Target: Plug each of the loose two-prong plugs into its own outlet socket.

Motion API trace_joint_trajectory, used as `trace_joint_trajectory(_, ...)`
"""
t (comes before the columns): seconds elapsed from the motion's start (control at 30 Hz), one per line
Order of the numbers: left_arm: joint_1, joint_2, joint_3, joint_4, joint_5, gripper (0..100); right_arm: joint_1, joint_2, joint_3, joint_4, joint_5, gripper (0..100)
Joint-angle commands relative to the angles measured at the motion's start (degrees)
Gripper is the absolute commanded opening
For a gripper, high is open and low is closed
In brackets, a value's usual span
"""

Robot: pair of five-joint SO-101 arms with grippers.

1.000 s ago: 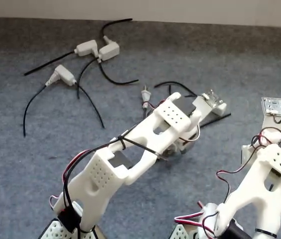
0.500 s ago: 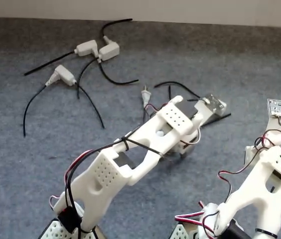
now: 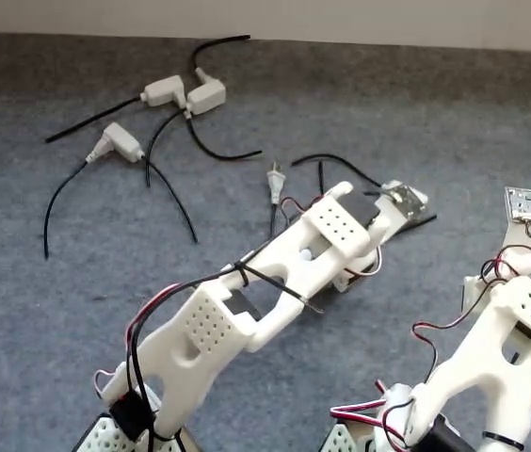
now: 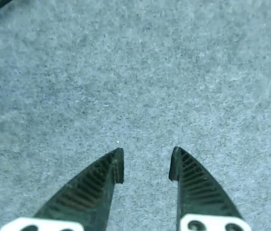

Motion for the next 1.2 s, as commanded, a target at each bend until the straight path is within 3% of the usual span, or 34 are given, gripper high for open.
trace_joint_trajectory(0.0,0.9,0.7,-0.8,-1.4,-0.6,12,0.6,-1.4,-0.2,-1.1,0.7,16.3)
trace_joint_trajectory(0.2,1.5,0.7,-4.5,-0.8,4.6,12,0.6,-1.4,-0.2,-1.1,0.8,16.3)
trace_joint_trajectory(0.4,0.4,0.7,-5.6,-0.4,8.7,24,0.6,-1.4,-0.2,-1.1,0.9,16.3)
trace_joint_trajectory(1.17,0.6,3.5,-5.8,-0.4,10.0,7,0.6,-1.3,-0.1,-1.1,0.9,16.3)
